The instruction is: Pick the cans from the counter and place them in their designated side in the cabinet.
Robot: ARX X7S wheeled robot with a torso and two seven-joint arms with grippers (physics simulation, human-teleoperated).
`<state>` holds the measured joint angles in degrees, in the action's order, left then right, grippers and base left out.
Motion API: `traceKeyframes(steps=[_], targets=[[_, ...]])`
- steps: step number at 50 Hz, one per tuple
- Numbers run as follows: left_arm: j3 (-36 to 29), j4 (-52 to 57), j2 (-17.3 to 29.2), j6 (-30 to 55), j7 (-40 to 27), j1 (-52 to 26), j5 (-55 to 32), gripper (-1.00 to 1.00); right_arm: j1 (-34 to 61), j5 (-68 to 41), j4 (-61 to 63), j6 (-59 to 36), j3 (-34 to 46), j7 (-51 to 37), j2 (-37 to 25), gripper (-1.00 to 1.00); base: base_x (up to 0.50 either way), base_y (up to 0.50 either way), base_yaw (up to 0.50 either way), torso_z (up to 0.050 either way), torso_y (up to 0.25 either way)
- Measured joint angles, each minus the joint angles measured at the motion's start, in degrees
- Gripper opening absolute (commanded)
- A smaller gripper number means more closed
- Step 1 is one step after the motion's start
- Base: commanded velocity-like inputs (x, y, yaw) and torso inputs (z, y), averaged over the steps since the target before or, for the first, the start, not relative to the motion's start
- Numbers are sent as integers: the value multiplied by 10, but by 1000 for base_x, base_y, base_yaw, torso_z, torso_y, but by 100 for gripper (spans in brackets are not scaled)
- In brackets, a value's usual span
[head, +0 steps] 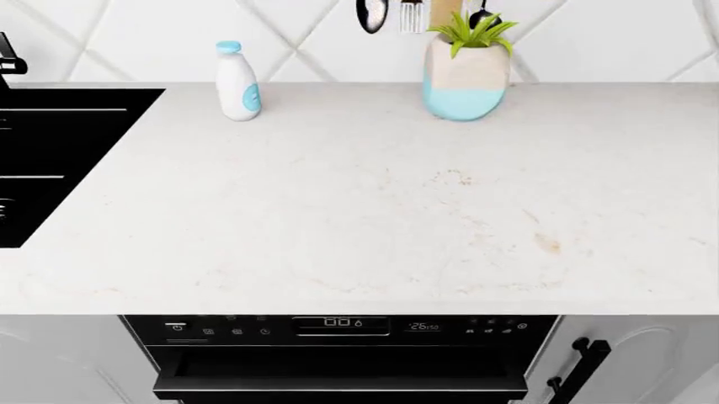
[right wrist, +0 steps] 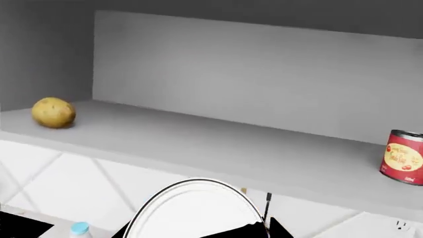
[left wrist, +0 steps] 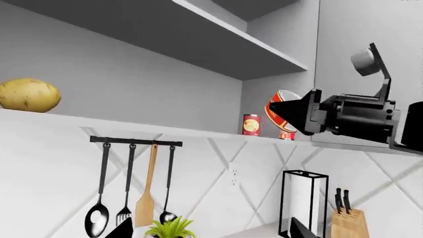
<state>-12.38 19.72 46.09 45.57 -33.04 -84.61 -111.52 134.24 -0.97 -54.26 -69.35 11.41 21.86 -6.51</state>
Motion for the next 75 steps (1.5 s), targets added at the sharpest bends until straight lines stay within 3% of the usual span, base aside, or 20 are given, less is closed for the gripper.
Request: traceKeyframes(steps=[14,40,75], targets=[[-2,0,0,2,-5,-14,-8,100,2,112,3,-24,-75,-9,11,-100,0,0,0,2,137],[3,15,13,1,-26,-38,-37,100,2,146,4,-32,-99,-11,15,-100,0,0,0,0,0],[-3,14,14,2,-31,-52,-40,100,3,149,4,-32,-101,-12,15,-100,-8,-368,0,0,1]])
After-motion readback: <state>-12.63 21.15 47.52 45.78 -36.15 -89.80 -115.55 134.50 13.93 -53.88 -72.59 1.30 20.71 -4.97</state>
